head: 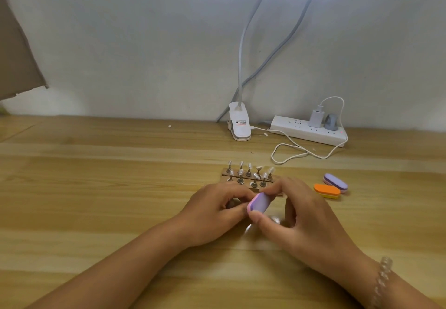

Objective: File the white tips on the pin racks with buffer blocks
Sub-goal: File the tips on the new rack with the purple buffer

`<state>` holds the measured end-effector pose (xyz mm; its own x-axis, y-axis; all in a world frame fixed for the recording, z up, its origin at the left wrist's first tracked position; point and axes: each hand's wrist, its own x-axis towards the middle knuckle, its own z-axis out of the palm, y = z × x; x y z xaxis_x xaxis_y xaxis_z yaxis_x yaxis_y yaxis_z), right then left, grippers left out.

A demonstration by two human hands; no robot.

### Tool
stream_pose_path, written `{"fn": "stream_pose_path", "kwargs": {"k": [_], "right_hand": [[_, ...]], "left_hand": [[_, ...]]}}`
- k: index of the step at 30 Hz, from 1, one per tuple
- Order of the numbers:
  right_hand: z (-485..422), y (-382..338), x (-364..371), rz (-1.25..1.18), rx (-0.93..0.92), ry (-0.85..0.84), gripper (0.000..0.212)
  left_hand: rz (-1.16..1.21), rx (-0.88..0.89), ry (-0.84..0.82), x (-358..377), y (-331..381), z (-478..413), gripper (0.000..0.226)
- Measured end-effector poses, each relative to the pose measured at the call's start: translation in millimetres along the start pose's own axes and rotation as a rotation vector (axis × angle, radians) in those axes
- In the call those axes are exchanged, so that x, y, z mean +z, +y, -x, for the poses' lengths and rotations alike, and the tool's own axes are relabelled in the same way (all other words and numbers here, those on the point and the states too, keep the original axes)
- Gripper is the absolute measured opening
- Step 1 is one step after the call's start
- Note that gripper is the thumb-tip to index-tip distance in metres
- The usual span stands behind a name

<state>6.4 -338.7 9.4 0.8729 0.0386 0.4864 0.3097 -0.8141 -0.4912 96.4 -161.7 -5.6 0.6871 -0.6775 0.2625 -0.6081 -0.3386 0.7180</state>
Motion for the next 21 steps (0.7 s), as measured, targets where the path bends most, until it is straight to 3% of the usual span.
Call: {"fn": "stream_pose_path", "kwargs": {"k": [3,6,11,15,19,21], "right_hand": [[-3.1,7.0,-0.9,0.015,0.051,0.057,0.027],[0.9,0.4,2.1,0.071,-0.049,-0.004,0.032],[-3.6,7.5,-2.1,-0.019,0.065,0.060,0.027],[0.0,-1.3,1.5,0.022,-0.036,-0.005,0.032],[-4.9,5.2,-1.4,-0.100,0.086,0.084,0.022],[-3.4,3.2,-0.7,-0.087,0.037,0.045,0.024]], "left_hand": [[-0.006,0.010,0.000,-0.1,-0.8,-0.1,0.010],[0.000,0.007,-0.014,-1.1,0.1,0.9,0.014],[-0.022,0.015,0.001,-0.5,1.2,-0.3,0.011],[0.020,0.013,-0.010,-0.7,2.2,0.8,0.011],[0.003,-0.002,-0.001,-0.7,2.6,0.3,0.023],[0.001,-0.001,-0.010,-1.2,2.4,0.6,0.021]]}}
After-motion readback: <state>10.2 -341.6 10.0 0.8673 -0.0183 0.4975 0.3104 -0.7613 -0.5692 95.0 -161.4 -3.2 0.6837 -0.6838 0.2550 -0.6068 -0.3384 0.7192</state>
